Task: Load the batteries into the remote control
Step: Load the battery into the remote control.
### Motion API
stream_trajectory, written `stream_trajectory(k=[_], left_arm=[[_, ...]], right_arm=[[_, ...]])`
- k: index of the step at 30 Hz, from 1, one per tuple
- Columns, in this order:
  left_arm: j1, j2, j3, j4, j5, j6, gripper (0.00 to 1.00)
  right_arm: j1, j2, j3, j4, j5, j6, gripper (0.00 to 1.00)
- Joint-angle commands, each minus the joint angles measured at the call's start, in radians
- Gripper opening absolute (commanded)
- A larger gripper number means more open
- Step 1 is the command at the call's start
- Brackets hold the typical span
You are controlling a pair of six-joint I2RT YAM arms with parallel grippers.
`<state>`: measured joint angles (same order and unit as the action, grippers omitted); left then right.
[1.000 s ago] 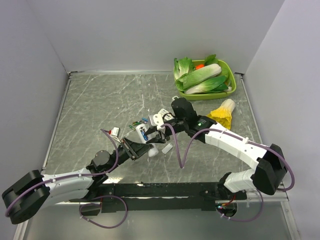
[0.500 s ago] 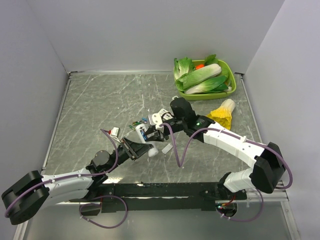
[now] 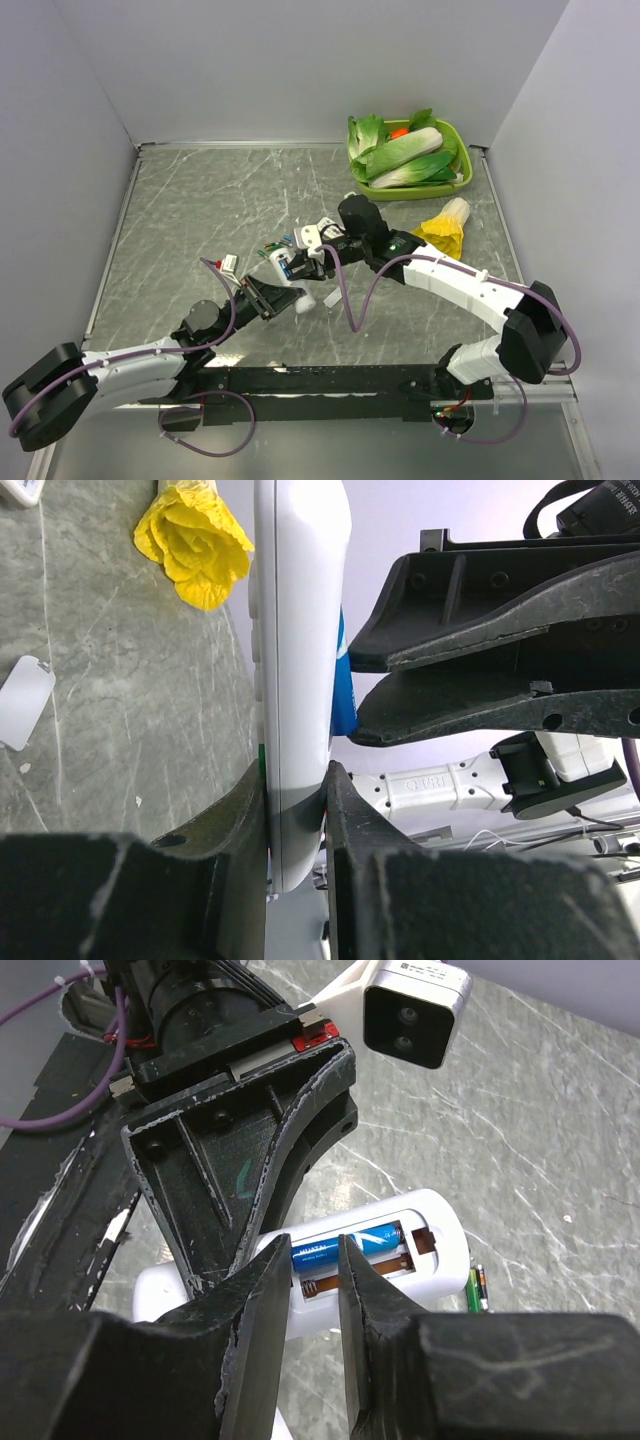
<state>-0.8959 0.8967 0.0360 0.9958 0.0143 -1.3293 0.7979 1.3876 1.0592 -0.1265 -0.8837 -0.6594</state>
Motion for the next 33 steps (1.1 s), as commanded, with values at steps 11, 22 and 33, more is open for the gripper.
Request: stream_trajectory(k=[11, 22, 33], left_arm=[[-0.009, -0.055, -0.004, 0.139, 0.098, 0.045, 0.01], [-0.012, -0.071, 0.005, 0.148, 0.118, 0.062, 0.01], [-0.014, -0.117, 0.007, 0.086, 0.108, 0.070, 0.01]], right_arm=[[0.030, 0.073, -0.025, 0.036, 0.075, 0.003, 0.23], [0.067, 0.097, -0.053, 0.082, 0.094, 0.044, 0.16], [0.090, 0.103, -0.096, 0.116, 0.167, 0.086, 0.07]])
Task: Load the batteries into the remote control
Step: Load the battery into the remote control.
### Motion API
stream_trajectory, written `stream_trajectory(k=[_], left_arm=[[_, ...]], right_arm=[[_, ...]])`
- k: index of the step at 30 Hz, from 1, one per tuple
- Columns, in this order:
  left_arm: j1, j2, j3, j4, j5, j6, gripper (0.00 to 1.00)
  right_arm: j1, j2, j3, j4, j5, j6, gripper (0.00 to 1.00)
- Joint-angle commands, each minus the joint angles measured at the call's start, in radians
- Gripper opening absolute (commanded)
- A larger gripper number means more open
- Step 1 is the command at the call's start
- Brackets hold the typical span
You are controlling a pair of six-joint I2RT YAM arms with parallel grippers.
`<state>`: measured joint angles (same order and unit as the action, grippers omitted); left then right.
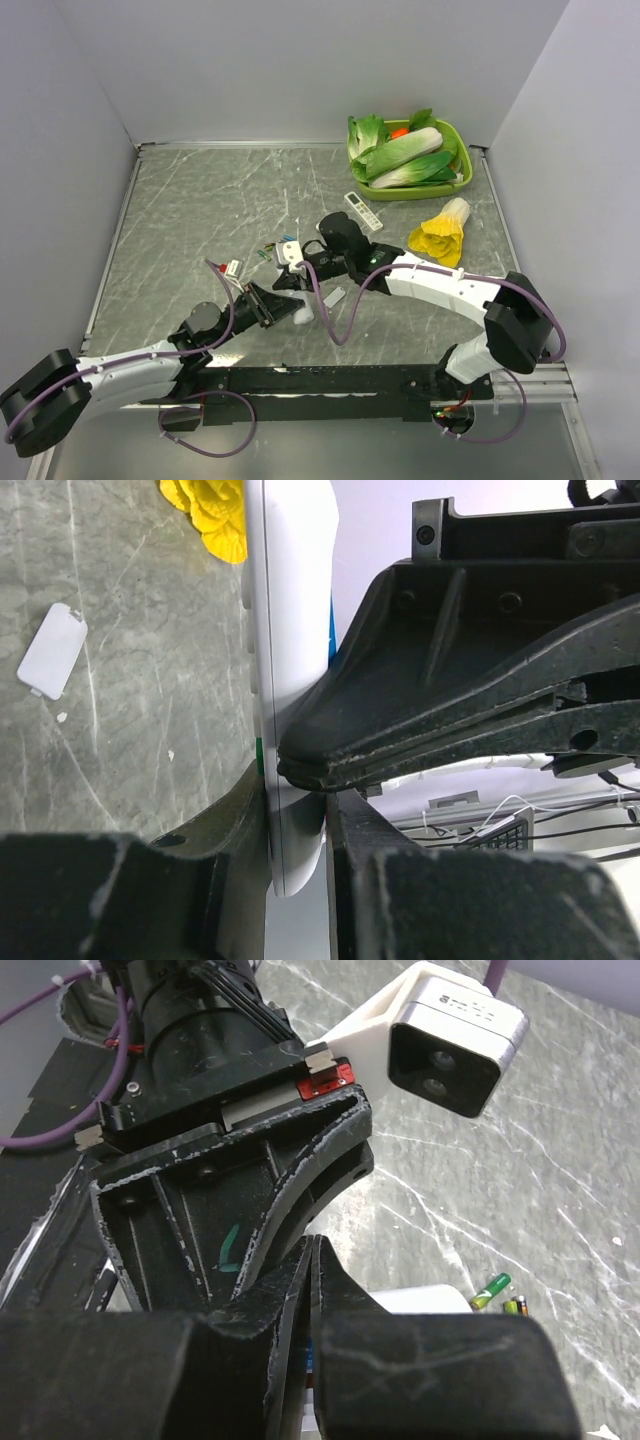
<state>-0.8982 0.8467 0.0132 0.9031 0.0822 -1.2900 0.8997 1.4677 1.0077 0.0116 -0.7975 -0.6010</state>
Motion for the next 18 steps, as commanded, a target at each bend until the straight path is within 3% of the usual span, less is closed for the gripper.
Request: stream_trajectory(k=[1, 6, 15, 16, 18], left_arm=[[-0.011, -0.072, 0.025, 0.166, 0.025, 0.029, 0.01], [-0.011, -0.061, 0.004, 0.126, -0.018, 0.009, 0.01], [-0.010, 0.075, -0.045, 0.247, -0.021, -0.009, 0.01], [-0.010, 0.095, -0.051, 0.264, -0.018, -0.011, 0.01], [-0.010, 0.109, -0.055, 0.302, -0.010, -0.012, 0.01]], right_arm=[[-0.010, 0.013, -0.040, -0.025, 0.074, 0.039, 0.07], [0.004, -0.069, 0.005, 0.019, 0.032, 0.147, 0.10], [0.011, -0.197, 0.118, 0.085, -0.003, 0.355, 0.40], [0.010, -0.214, 0.108, 0.108, 0.039, 0.378, 0.48], [-0.001, -0.263, 0.091, 0.122, 0.099, 0.447, 0.53]])
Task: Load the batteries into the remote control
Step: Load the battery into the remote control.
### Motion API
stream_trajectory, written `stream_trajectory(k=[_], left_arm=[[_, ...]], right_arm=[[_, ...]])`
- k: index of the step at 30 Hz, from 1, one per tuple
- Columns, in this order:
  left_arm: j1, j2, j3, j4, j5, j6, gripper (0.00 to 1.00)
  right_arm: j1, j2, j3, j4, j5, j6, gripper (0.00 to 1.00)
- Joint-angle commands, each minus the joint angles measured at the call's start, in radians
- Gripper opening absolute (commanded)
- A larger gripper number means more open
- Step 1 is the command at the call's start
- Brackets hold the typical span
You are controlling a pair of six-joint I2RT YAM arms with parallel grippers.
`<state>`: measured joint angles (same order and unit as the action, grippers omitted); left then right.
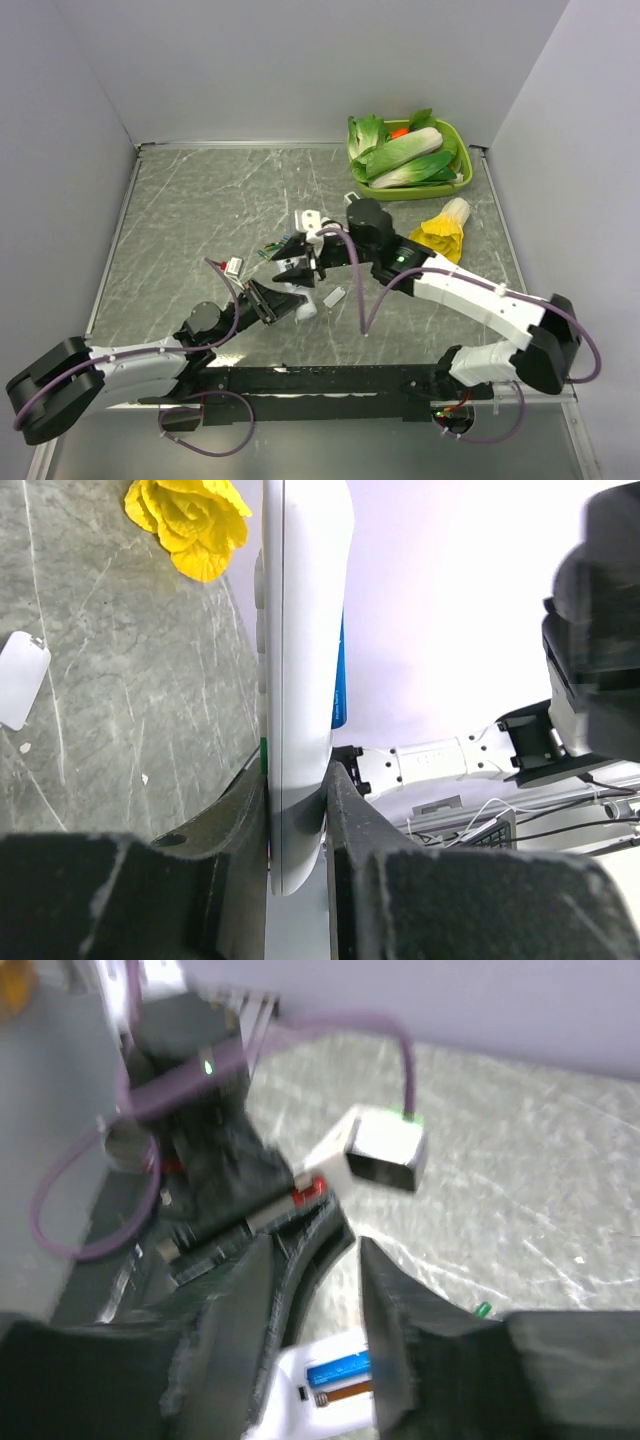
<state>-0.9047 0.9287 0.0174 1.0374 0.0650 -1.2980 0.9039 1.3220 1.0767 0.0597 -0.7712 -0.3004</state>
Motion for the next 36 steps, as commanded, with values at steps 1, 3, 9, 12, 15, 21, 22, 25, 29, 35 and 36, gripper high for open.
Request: stream_trajectory(k=[1, 3, 9, 12, 15, 21, 22, 25, 29, 35, 36], left_arm=[[-0.003, 0.036, -0.060, 0.179, 0.012, -0.003, 0.01], [-0.003, 0.036, -0.059, 0.199, 0.022, 0.005, 0.01], [-0.003, -0.022, -0.040, 0.179, 0.042, 0.048, 0.01], [-0.002, -0.059, -0.031, 0.158, 0.050, 0.068, 0.01], [-0.003, -0.091, -0.025, 0.142, 0.058, 0.081, 0.01], [-0.003, -0.111, -0.002, 0.122, 0.071, 0.094, 0.01], [-0.003, -0.108, -0.002, 0.127, 0.071, 0.092, 0.01], [-0.003, -0.096, -0.002, 0.147, 0.075, 0.086, 0.01], [-0.003, -0.087, 0.001, 0.165, 0.085, 0.082, 0.01], [-0.003, -0.102, 0.007, 0.148, 0.085, 0.086, 0.01], [-0.003, -0.106, 0.010, 0.141, 0.085, 0.089, 0.01]], right_arm=[[-0.014, -0.133, 0.005, 0.071, 0.097, 0.170, 0.62], [-0.034, -0.173, -0.017, 0.069, 0.173, 0.262, 0.70], [-0.126, -0.218, -0.135, 0.031, 0.222, 0.507, 0.94], [-0.149, -0.211, -0.170, 0.074, 0.168, 0.615, 0.95], [-0.154, -0.193, -0.231, 0.176, 0.116, 0.710, 0.95], [-0.152, -0.135, -0.288, 0.400, 0.023, 0.880, 0.91], [-0.151, -0.129, -0.290, 0.420, 0.016, 0.894, 0.91], [-0.151, -0.101, -0.281, 0.427, 0.004, 0.911, 0.87], [-0.151, -0.076, -0.274, 0.419, -0.002, 0.914, 0.83], [-0.148, -0.053, -0.267, 0.408, -0.016, 0.916, 0.76], [-0.148, -0.050, -0.265, 0.408, -0.016, 0.916, 0.74]])
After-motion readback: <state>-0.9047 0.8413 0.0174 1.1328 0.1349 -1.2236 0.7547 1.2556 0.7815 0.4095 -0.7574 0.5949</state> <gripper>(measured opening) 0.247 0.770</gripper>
